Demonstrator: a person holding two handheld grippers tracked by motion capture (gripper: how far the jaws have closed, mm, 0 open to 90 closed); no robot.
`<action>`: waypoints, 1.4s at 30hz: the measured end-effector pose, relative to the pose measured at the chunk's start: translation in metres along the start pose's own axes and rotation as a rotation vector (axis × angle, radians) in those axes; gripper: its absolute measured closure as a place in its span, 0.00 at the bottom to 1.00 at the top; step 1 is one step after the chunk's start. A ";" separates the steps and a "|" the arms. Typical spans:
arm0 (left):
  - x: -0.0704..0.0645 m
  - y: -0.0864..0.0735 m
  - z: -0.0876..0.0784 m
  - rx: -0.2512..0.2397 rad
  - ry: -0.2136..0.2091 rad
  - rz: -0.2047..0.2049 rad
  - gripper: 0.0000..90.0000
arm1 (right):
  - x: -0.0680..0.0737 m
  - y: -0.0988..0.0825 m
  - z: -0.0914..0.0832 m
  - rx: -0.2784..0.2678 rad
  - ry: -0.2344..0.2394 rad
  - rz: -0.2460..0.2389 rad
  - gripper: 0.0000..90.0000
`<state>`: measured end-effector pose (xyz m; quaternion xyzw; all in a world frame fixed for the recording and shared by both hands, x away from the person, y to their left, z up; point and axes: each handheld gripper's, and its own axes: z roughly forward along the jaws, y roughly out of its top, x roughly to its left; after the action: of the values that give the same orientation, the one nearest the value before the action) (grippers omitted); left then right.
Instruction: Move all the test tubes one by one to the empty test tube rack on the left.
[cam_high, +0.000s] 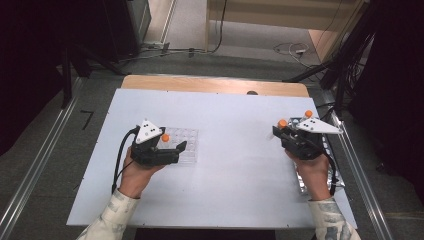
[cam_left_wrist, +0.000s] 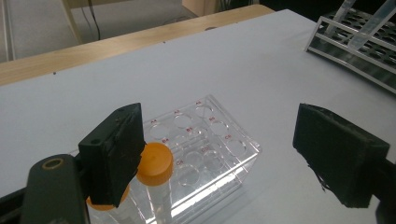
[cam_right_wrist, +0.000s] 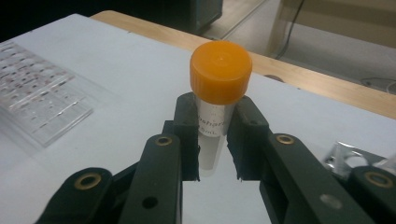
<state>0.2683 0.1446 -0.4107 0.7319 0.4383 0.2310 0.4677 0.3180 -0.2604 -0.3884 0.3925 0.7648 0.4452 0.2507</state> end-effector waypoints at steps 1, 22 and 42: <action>0.000 0.000 0.000 -0.001 -0.001 0.002 0.19 | 0.003 0.000 0.001 0.001 0.008 -0.008 0.80; -0.019 -0.002 0.005 -0.003 -0.067 0.014 0.20 | 0.067 -0.006 0.036 0.046 0.174 -0.118 0.80; -0.057 -0.005 0.015 -0.018 -0.193 0.083 0.36 | 0.124 -0.020 0.062 0.106 0.326 -0.203 0.80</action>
<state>0.2489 0.0893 -0.4179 0.7640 0.3585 0.1828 0.5044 0.2856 -0.1342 -0.4396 0.2486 0.8534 0.4342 0.1460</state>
